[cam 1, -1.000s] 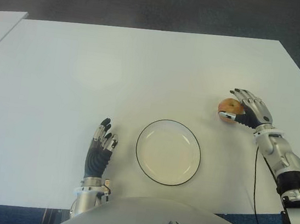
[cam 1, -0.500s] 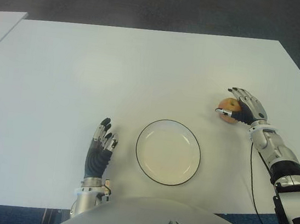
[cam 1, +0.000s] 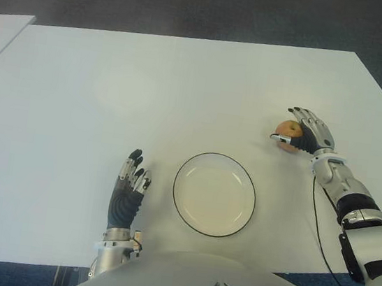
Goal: Put the apples into the plate.
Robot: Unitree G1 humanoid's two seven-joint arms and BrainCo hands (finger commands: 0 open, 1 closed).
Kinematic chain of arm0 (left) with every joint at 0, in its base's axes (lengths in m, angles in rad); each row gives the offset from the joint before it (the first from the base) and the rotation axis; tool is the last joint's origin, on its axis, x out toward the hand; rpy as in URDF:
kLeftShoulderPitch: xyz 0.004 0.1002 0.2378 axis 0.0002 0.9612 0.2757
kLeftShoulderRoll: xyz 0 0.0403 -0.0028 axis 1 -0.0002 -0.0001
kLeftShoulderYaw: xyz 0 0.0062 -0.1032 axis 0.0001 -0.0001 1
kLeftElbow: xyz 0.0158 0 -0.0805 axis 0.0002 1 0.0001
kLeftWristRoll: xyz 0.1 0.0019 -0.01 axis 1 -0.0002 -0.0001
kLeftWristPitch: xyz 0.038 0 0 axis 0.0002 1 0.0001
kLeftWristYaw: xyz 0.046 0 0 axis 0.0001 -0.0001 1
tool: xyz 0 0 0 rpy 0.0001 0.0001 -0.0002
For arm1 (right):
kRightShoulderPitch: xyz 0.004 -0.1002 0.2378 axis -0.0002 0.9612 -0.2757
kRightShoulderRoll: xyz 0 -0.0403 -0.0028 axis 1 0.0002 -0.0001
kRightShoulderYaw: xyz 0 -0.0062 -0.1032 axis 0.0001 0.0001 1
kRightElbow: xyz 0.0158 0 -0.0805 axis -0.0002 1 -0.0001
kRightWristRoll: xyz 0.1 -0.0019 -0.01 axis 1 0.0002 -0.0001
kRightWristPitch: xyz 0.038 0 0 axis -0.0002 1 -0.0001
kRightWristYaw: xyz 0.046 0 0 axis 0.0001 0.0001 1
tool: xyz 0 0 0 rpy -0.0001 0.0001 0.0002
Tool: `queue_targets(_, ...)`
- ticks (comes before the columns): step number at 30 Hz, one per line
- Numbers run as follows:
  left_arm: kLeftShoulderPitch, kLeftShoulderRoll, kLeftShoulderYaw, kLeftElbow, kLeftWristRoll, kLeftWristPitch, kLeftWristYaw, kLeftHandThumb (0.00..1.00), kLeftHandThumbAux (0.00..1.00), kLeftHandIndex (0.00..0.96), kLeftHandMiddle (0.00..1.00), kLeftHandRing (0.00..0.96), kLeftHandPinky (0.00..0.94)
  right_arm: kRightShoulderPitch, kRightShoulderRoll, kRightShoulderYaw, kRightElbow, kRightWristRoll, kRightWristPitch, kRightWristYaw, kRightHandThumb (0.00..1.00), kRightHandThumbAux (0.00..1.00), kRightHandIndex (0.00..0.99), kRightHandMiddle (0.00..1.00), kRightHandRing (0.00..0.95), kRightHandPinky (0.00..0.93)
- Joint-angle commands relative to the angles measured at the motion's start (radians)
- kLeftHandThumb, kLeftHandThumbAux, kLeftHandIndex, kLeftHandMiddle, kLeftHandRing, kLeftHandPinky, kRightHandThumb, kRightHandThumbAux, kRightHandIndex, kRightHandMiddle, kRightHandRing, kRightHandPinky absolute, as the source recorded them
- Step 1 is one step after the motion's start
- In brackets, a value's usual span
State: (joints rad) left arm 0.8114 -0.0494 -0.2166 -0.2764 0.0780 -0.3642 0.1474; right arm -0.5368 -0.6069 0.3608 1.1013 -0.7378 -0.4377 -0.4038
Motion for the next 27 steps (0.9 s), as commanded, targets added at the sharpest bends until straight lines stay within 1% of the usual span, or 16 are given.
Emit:
queue_targets(1,0.015,-0.011,-0.019,-0.016,-0.005,0.01,-0.004,0.157,0.539,0.077,0.064,0.063,0.113,0.011,0.041,0.038,0.064,-0.005,0.007,-0.001,0.21,0.248,0.0,0.006,0.0,0.012)
queue_targets(2,0.016,-0.012,-0.02,-0.018,-0.004,0.01,-0.004,0.159,0.536,0.08,0.067,0.066,0.116,0.01,0.044,0.04,0.071,-0.003,0.006,-0.009,0.22,0.258,0.029,0.031,0.02,0.044)
queue_targets(4,0.017,-0.012,-0.021,-0.021,-0.003,0.011,-0.004,0.162,0.533,0.082,0.069,0.069,0.118,0.007,0.048,0.043,0.082,0.001,0.003,-0.023,0.229,0.266,0.056,0.052,0.039,0.073)
queue_targets(5,0.018,-0.012,-0.021,-0.022,-0.003,0.011,-0.004,0.163,0.533,0.082,0.07,0.07,0.116,0.008,0.051,0.04,0.088,0.007,0.0,-0.037,0.244,0.274,0.1,0.083,0.069,0.109)
queue_targets(6,0.018,-0.011,-0.021,-0.023,-0.002,0.011,-0.004,0.164,0.534,0.081,0.07,0.07,0.115,0.008,0.054,0.038,0.092,0.011,-0.002,-0.048,0.282,0.289,0.153,0.173,0.165,0.187)
queue_targets(7,0.018,-0.011,-0.021,-0.024,-0.002,0.012,-0.004,0.165,0.537,0.08,0.07,0.07,0.113,0.008,0.056,0.038,0.096,0.015,-0.003,-0.055,0.341,0.31,0.231,0.306,0.306,0.302)
queue_targets(8,0.02,-0.011,-0.022,-0.026,-0.001,0.012,-0.004,0.165,0.538,0.079,0.07,0.07,0.112,0.012,0.057,0.035,0.102,0.02,-0.01,-0.073,0.378,0.324,0.281,0.392,0.397,0.376)
queue_targets(9,0.021,-0.011,-0.023,-0.027,0.0,0.012,-0.004,0.164,0.54,0.077,0.07,0.07,0.114,0.014,0.058,0.035,0.108,0.023,-0.016,-0.086,0.436,0.362,0.379,0.498,0.493,0.453)
queue_targets(10,0.023,-0.011,-0.023,-0.029,0.0,0.012,-0.003,0.164,0.541,0.076,0.07,0.071,0.115,0.02,0.06,0.031,0.114,0.03,-0.023,-0.104,0.457,0.375,0.414,0.535,0.528,0.481)
queue_targets(11,0.024,-0.011,-0.023,-0.03,0.001,0.012,-0.003,0.163,0.542,0.074,0.071,0.071,0.114,0.024,0.062,0.028,0.119,0.035,-0.029,-0.117,0.507,0.435,0.504,0.613,0.609,0.553)
queue_targets(12,0.024,-0.011,-0.023,-0.031,0.0,0.011,-0.003,0.163,0.543,0.074,0.071,0.072,0.114,0.027,0.064,0.024,0.123,0.042,-0.033,-0.13,0.526,0.456,0.536,0.641,0.638,0.578)
queue_targets(13,0.025,-0.011,-0.023,-0.031,0.0,0.01,-0.003,0.162,0.543,0.074,0.072,0.072,0.114,0.029,0.066,0.022,0.126,0.046,-0.035,-0.139,0.558,0.5,0.594,0.692,0.69,0.632)
queue_targets(14,0.026,-0.01,-0.023,-0.032,-0.001,0.009,-0.004,0.162,0.544,0.074,0.072,0.072,0.113,0.03,0.068,0.02,0.128,0.051,-0.036,-0.15,0.578,0.529,0.632,0.724,0.723,0.666)
queue_targets(17,0.027,-0.009,-0.022,-0.035,0.001,0.008,-0.004,0.162,0.546,0.073,0.07,0.072,0.112,0.035,0.073,0.016,0.13,0.06,-0.043,-0.18,0.605,0.592,0.693,0.784,0.784,0.729)
queue_targets(21,0.026,-0.007,-0.022,-0.037,0.007,0.008,-0.003,0.158,0.555,0.074,0.066,0.067,0.102,0.038,0.077,0.015,0.125,0.071,-0.051,-0.209,0.633,0.66,0.756,0.835,0.833,0.789)
queue_targets(27,0.025,-0.005,-0.023,-0.04,0.007,0.01,-0.005,0.152,0.562,0.076,0.065,0.068,0.114,0.043,0.075,0.011,0.118,0.088,-0.066,-0.228,0.691,0.696,0.809,0.865,0.858,0.85)
